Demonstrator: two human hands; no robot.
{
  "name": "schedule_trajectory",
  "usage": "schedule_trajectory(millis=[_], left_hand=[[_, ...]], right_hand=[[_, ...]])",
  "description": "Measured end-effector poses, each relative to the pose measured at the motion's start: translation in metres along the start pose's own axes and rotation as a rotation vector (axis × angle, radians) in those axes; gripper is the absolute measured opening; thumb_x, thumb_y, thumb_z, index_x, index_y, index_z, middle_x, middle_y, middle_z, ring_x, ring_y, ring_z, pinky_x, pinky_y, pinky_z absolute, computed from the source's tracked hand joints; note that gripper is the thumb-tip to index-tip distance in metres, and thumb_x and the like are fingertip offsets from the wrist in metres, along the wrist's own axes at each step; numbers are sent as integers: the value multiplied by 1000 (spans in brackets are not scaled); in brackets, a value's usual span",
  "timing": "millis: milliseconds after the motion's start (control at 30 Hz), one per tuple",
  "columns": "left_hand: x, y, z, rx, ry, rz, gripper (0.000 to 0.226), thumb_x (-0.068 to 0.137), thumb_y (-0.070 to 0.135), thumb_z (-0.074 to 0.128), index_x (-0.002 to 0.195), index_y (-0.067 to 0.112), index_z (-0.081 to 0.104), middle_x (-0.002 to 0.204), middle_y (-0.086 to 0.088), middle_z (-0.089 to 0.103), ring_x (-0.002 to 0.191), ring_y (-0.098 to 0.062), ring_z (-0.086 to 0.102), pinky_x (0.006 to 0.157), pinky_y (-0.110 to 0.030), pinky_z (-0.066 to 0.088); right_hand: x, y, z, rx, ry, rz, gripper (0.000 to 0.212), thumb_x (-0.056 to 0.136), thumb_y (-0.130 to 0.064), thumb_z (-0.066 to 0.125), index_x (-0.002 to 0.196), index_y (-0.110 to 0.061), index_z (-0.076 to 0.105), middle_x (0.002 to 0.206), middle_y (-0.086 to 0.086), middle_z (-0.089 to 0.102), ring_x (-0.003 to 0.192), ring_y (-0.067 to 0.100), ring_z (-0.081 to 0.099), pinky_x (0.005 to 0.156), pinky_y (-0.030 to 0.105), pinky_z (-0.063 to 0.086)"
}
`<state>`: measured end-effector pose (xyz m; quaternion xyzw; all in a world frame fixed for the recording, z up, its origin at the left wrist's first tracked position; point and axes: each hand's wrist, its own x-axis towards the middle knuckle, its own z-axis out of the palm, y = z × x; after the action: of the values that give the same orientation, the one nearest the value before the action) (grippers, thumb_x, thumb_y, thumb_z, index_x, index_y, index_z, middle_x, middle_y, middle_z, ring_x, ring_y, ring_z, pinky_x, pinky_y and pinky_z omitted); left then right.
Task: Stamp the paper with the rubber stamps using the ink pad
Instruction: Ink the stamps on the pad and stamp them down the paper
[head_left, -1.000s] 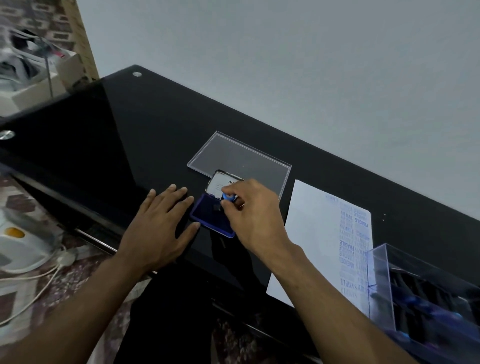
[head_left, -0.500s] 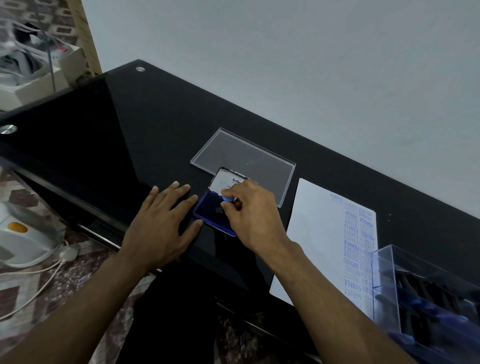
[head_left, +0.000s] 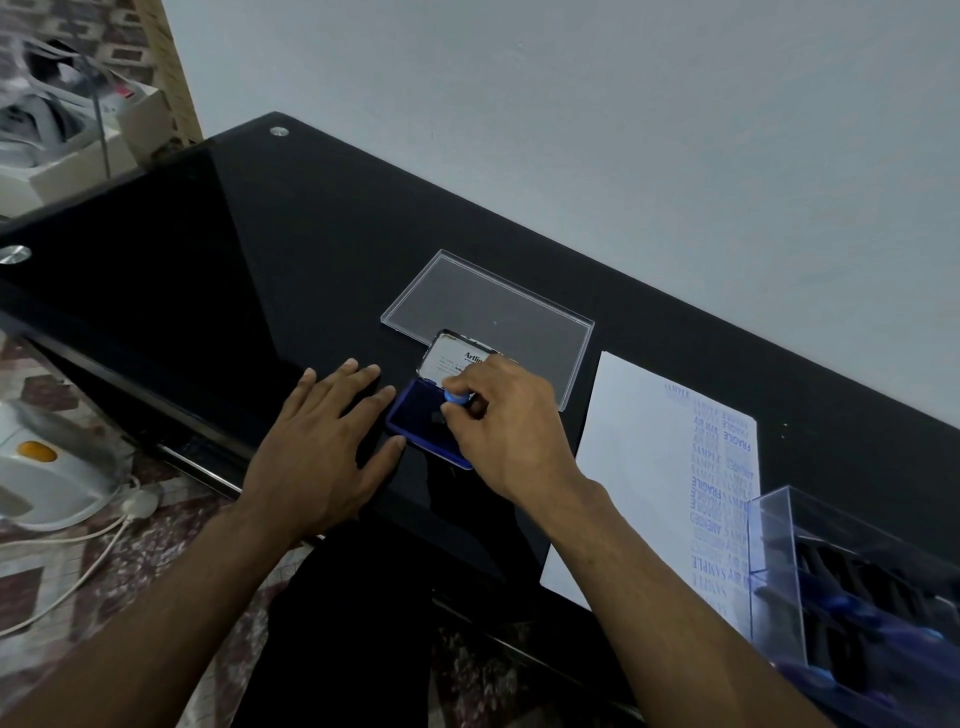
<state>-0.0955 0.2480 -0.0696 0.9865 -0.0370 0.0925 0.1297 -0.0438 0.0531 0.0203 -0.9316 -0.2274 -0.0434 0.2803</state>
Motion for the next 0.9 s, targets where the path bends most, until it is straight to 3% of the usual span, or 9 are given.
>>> schedule_trajectory(millis=[100,267,567,700,800,900], left_hand=[[0,0,-1,-4,0,-3,70,96,65,27,145,21,51,157,-4,41,151,-21,25,123,-52,19],[0,-1,0,0,-11,-4,70,96,65,26,146,22,49,158,-3,39,152,-20,23,124,-51,17],[0,0,-4,-29,-19,-7,72,95,68,27,145,22,50,157,-3,41,152,-20,24,124,-50,18],[6,8,-12,-104,2,-40,76,95,70,27,147,19,49,156,-5,41,150,-22,27,123,-48,19],[15,24,-18,-147,39,-32,73,97,66,29,147,17,48,155,-6,41,150,-23,28,123,-46,20],[27,43,-21,-165,46,5,68,98,62,31,145,17,49,154,-4,42,149,-22,30,124,-45,22]], right_hand=[[0,0,1,13,16,-5,11,85,-17,71,96,-15,71,94,-3,64,80,8,58,74,13,46],[1,0,0,18,13,-16,22,89,-17,69,110,-14,72,105,0,67,86,4,55,84,20,50],[-1,4,1,71,14,11,23,89,-17,70,112,-17,71,108,-4,65,88,5,59,84,19,53],[-6,9,-4,162,69,52,33,91,-21,69,123,-23,66,119,-6,63,83,4,63,79,10,53],[-11,16,-16,181,155,63,28,89,-20,71,117,-20,70,112,-4,65,90,8,64,79,17,57],[-20,27,-32,156,190,100,22,85,-18,73,107,-18,73,108,-2,65,91,8,62,75,2,48]])
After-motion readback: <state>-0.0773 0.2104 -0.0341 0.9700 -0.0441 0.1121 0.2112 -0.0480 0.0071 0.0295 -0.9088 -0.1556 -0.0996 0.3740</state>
